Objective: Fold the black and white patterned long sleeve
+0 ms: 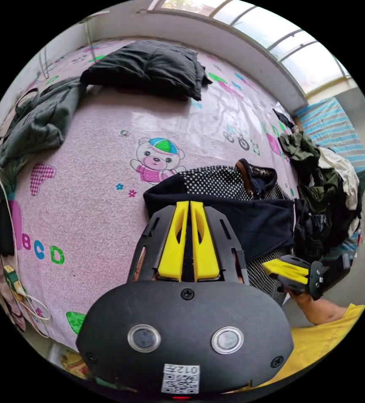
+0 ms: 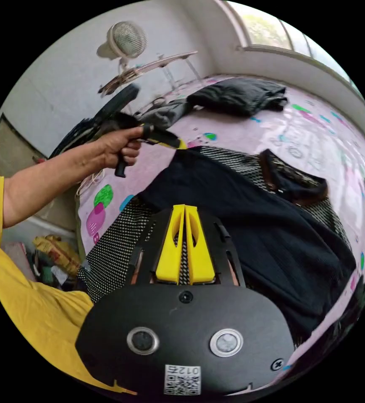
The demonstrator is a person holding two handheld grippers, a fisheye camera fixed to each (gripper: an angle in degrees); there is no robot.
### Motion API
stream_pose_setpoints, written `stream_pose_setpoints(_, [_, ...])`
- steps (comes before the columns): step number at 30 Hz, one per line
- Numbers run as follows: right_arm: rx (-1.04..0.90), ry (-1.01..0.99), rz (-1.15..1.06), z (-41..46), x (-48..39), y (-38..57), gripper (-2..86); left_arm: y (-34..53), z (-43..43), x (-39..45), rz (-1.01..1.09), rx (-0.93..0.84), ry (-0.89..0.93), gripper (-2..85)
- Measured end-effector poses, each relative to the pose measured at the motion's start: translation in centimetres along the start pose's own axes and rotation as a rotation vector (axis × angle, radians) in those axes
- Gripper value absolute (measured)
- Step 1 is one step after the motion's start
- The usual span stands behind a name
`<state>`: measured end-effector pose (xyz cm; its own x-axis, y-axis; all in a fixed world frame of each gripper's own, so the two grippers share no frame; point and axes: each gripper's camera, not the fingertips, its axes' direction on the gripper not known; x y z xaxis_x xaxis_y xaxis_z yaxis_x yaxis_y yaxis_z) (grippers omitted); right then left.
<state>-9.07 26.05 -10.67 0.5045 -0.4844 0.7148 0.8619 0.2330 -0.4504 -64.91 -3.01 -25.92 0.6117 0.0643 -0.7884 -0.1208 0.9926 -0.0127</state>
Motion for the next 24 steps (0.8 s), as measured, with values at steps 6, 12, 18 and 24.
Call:
stream_pose_setpoints(6, [-0.184,-0.057,-0.016,8.2,-2.8,-3.7,0.0,-1.7,2.2,-1.4,0.030,-0.115,-0.128,-0.2])
stream_pose_setpoints(12, [-0.214,-0.047,-0.030,10.3,-3.6,-4.0,0.0,-2.8,1.6,-2.7,0.064,-0.096,-0.099,-0.2])
stream_pose_setpoints(18, [-0.126,-0.123,-0.011,5.4,-2.3,-1.8,0.0,0.6,-4.2,-3.9,-0.010,0.002,-0.038,-0.2])
stream_pose_setpoints(24, [-0.098,0.072,0.191,-1.0,2.1,7.8,0.1,7.7,-5.2,-0.5,0.055,-0.074,-0.047,-0.2])
